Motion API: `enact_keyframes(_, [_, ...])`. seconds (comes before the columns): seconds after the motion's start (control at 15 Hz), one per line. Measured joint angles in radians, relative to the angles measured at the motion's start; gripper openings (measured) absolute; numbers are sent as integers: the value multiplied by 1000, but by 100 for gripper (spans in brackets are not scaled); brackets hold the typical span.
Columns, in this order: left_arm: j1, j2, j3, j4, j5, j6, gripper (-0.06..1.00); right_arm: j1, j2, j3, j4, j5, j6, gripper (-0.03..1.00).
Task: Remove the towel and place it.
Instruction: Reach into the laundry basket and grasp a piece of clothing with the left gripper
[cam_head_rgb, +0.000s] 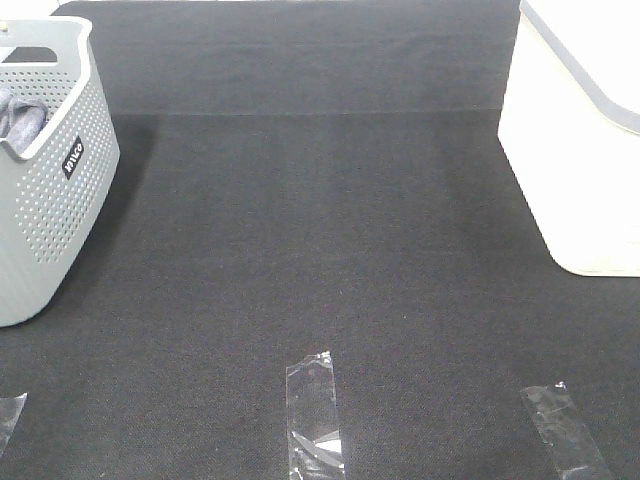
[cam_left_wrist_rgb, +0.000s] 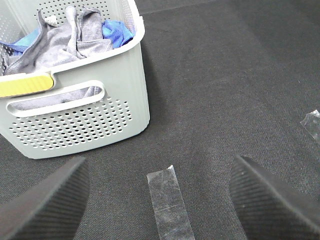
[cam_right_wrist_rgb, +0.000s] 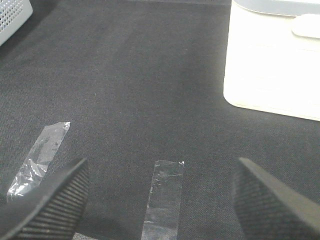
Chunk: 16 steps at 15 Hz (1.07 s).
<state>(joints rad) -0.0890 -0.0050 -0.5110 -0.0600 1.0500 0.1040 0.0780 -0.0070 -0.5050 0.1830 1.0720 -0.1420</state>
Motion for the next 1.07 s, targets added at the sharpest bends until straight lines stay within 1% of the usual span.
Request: enact_keyframes(1.07, [0, 0, 0, 0, 0, 0, 74, 0, 0, 0, 0, 0, 0, 74])
